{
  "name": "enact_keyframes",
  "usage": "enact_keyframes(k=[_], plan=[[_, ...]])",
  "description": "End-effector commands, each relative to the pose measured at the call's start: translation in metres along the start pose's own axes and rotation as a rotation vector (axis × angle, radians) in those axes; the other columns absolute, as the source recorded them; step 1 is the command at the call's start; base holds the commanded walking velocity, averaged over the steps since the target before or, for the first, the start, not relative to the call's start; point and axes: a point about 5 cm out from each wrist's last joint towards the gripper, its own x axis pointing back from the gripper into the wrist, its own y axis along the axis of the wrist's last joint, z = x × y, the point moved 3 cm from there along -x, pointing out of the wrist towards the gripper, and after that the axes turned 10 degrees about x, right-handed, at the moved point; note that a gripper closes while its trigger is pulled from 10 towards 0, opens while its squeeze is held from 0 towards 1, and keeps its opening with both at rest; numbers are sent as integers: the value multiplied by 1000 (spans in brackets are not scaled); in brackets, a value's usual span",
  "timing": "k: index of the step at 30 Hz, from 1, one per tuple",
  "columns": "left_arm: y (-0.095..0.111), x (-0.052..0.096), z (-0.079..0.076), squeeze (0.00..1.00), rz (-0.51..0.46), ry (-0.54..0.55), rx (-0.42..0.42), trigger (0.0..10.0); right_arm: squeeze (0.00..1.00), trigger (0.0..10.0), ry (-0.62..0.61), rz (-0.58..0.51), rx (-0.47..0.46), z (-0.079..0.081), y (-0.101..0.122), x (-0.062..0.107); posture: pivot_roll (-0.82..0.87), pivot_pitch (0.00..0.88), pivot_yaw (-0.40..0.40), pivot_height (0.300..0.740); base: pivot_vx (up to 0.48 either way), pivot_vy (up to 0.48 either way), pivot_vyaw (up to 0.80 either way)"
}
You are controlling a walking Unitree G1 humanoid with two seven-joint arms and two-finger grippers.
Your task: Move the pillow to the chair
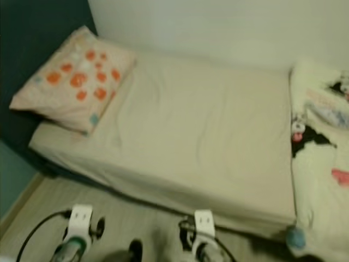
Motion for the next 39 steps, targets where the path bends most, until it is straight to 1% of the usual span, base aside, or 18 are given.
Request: enact_keyframes(k=[1,8,15,23,32,36,39], plan=[[2,0,0,0,-10,-11,2,10000,0,10000,-2,20,-22,2,-7,2,50,60,17,740,0,0,0],[2,0,1,0,-12,-14,-1,10000,0,10000,15,11,-23,6,-5,1,51,61,19,740,171,0,0],[2,0,2,0,-10,-16,2,10000,0,10000,14,20,-43,6,-7,1,50,62,24,740,34,0,-800],[2,0,2,0,-9,-25,-1,10000,0,10000,3,25,-43,6,-8,2,51,65,31,740,0,0,0],[4,-1,-1,0,-8,-50,-7,10000,0,10000,11,21,-57,8,-8,2,53,64,40,740,0,0,0],[5,-1,-1,0,-12,-56,-6,10000,0,10000,13,27,-71,9,-9,2,53,64,41,740,62,0,-800],[6,-1,-1,0,-14,-56,-6,10000,0,10000,8,22,-61,8,-9,2,54,65,40,740,255,0,-533]])
